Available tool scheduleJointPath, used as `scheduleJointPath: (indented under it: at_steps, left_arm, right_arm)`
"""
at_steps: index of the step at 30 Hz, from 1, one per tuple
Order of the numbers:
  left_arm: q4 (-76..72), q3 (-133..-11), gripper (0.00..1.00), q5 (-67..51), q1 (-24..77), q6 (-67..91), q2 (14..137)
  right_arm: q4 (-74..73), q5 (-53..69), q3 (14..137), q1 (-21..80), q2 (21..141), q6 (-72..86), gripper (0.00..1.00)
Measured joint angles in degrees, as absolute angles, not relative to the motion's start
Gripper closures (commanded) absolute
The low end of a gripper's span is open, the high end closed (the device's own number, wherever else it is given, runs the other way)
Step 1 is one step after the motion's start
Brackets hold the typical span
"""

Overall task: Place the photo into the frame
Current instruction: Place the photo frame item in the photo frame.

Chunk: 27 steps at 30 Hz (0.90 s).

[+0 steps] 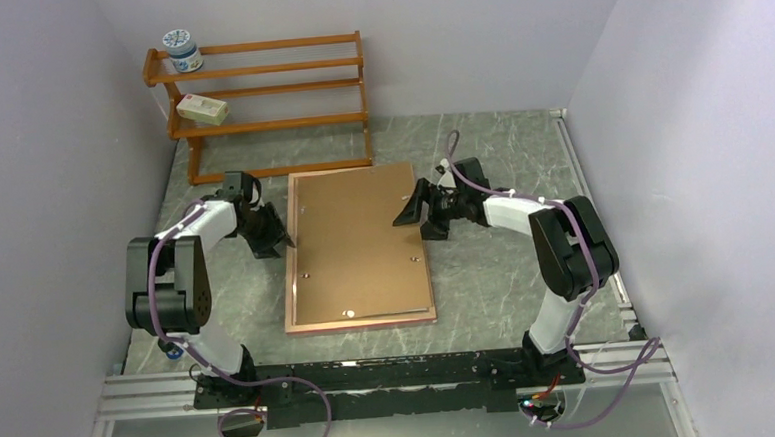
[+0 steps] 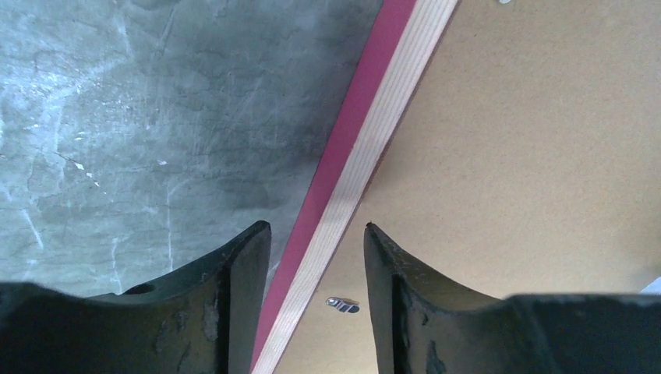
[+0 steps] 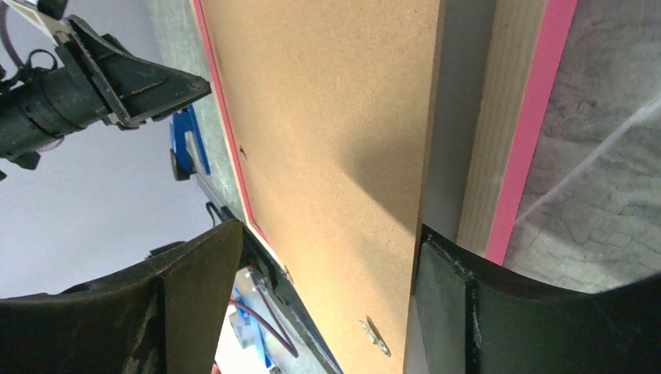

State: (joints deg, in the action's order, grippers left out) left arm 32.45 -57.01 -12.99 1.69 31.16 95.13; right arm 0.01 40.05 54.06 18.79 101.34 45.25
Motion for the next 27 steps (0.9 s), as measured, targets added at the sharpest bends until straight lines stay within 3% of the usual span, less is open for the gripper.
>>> scheduleJointPath:
  at_steps: [11, 27]
  left_arm:
    - [32.5, -57.5, 0.35, -12.7, 1.7, 31.1, 93.7]
    - [32.4, -57.5, 0.35, -14.2, 1.7, 30.9, 93.7]
  right_arm:
    - [-17.1, 39.1, 65.0, 19.7, 103.8, 36.9, 0.14]
    - [-35.4, 26.4, 77.4, 27.0, 108.6, 30.2, 0.12]
